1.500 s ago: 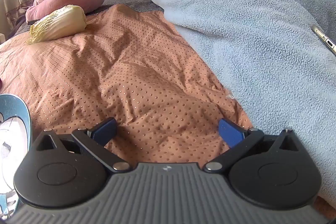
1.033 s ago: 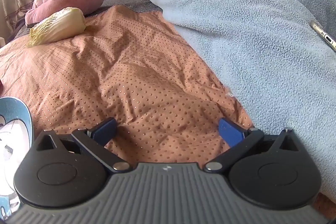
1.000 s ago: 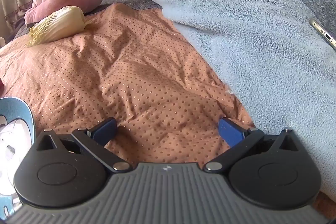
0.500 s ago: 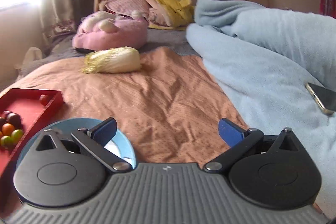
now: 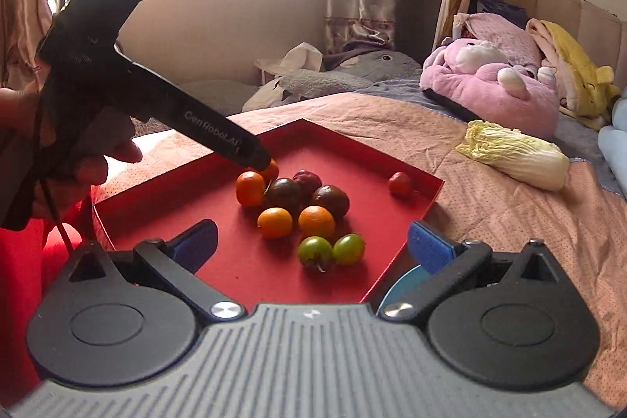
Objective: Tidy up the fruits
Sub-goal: 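Move both tools over the red tray of fruit, then grasp a green tomato with the right tool while the left tool grasps a small orange tomato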
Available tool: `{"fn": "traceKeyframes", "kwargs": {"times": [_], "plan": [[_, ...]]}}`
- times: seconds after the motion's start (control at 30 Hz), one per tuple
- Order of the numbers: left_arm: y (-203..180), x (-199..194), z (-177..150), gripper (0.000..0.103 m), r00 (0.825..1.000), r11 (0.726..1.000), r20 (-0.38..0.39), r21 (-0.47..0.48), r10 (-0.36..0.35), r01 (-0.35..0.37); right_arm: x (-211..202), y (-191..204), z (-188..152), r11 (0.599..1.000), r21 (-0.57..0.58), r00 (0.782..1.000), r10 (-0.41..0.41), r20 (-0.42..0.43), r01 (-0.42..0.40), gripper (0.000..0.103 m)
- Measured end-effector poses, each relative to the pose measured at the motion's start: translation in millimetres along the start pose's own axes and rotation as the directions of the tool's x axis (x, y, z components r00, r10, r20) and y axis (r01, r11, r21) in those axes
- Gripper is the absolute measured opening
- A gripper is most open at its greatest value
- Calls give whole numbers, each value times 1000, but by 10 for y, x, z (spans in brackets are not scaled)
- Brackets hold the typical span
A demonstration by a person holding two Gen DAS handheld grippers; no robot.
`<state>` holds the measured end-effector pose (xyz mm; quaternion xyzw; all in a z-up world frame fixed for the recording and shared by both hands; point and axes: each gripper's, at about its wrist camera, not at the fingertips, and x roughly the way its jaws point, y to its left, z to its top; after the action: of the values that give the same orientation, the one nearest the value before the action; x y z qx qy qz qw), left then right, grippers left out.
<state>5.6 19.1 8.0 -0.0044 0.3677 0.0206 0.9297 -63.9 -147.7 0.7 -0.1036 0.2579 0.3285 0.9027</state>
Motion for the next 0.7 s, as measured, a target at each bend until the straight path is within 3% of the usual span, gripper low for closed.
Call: {"fn": "traceKeyframes", "kwargs": {"times": [0.17,0.23,0.37,0.53,0.7], "plan": [[25,-30,-120,87,997,1000,76,-5,0,0,449,-186,-70,997,62,997,39,-71,-35,102],[15,15,-156,87,998,1000,69,-1,-1,2,537,-203,-96,995,72,993,70,-92,-64,90],[62,79,-213,87,996,998,74,-40,-44,47,639,-158,-138,999,28,991,50,-120,-47,85],[45,189,-247,87,1000,1000,14,-23,-16,16,747,-191,-157,999,33,987,38,-154,-34,71],[-14,258,-303,87,999,999,-36,18,-37,37,848,-229,-156,999,33,983,8,-182,-2,70]]}}
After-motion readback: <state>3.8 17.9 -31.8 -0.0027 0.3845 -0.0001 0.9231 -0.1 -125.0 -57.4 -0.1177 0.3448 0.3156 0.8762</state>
